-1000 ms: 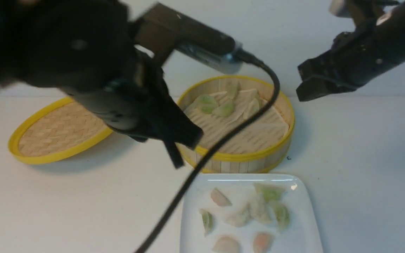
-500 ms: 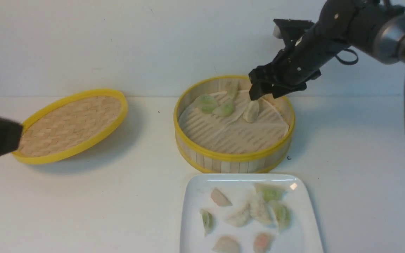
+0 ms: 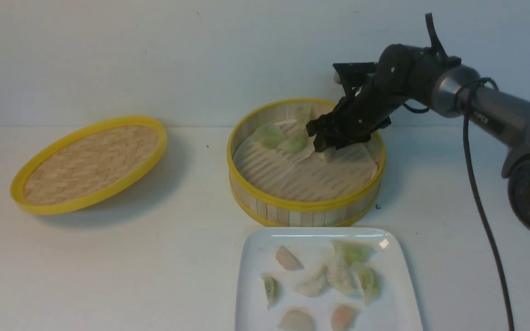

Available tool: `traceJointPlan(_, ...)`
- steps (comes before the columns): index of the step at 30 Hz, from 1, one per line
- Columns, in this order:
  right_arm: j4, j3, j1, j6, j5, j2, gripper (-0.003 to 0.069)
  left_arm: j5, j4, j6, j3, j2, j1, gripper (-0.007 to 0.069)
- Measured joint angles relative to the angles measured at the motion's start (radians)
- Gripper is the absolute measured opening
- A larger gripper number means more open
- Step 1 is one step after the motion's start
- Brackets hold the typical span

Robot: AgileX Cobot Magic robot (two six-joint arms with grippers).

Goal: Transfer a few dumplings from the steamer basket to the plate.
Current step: Use the right arm to grab a dumpling from inside the steamer, then use the right arm to put the dumpling into the plate

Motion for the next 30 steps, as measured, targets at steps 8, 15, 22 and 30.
traceJointPlan(8, -0.046, -0.167, 0.0, 0.0, 0.23, -0.041, 0.0287, -0.001, 0.037, 0.0, 0.0, 0.0, 0.0, -0.0006)
traceJointPlan(15, -0.046, -0.253, 0.0, -0.001, 0.283, -0.182, 0.0287, -0.019, 0.04, 0.0, 0.001, 0.0, 0.0, -0.0006)
traceJointPlan(22, -0.038, 0.043, 0.0, 0.005, 0.284, -0.491, 0.0287, -0.027, 0.04, 0.0, 0.001, 0.0, 0.0, -0.0006)
traceJointPlan(30, 0.089, 0.715, 0.0, -0.091, 0.279, -0.813, 0.0287, -0.064, 0.042, 0.0, 0.028, 0.0, 0.0, -0.0006)
